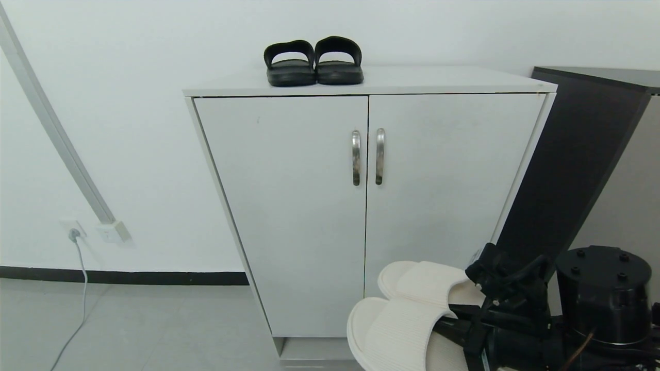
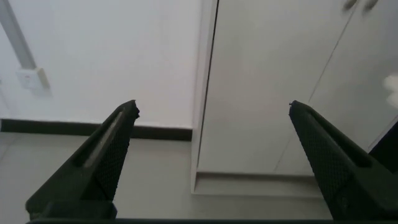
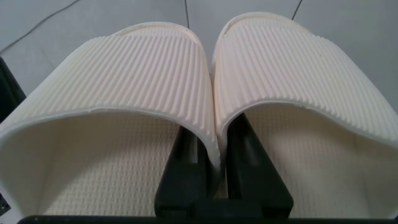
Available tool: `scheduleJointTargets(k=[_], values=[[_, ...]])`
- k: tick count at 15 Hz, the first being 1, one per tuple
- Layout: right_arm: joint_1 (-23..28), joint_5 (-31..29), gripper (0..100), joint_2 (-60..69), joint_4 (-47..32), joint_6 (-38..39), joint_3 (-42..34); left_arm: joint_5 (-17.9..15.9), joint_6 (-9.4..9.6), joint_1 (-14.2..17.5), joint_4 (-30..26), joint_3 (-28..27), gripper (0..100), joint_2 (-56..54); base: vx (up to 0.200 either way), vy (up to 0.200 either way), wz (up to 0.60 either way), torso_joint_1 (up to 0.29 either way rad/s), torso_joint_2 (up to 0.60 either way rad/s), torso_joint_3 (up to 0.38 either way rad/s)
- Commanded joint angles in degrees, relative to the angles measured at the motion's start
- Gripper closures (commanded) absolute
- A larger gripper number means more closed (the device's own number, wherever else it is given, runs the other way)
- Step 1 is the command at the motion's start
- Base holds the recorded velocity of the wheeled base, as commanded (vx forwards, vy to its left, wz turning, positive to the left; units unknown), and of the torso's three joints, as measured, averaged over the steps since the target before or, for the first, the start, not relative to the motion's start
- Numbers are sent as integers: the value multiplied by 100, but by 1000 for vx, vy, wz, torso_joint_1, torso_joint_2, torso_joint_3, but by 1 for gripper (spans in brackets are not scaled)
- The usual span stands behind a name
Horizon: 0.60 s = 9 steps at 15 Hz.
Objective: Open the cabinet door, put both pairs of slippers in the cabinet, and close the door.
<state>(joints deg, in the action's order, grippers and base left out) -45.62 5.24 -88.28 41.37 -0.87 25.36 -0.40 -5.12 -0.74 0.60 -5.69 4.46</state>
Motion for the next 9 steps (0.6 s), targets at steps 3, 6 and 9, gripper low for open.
scheduleJointTargets(k=[3,6,9], values=[[-9,3,100,-13,-7,-10,-13,-1436,275,-40,362,-960,0,2771,0,0,0,-2,116,72],[-9,3,100,-13,-7,-10,-13,-2025,292,-462,2032,-1101,0,4493,0,0,0,1,17,11],[-9,3,100,-5,-7,-10,-13,-1990,248,-1727,3175,-1707,0,5856,0,0,0,0,0,0]])
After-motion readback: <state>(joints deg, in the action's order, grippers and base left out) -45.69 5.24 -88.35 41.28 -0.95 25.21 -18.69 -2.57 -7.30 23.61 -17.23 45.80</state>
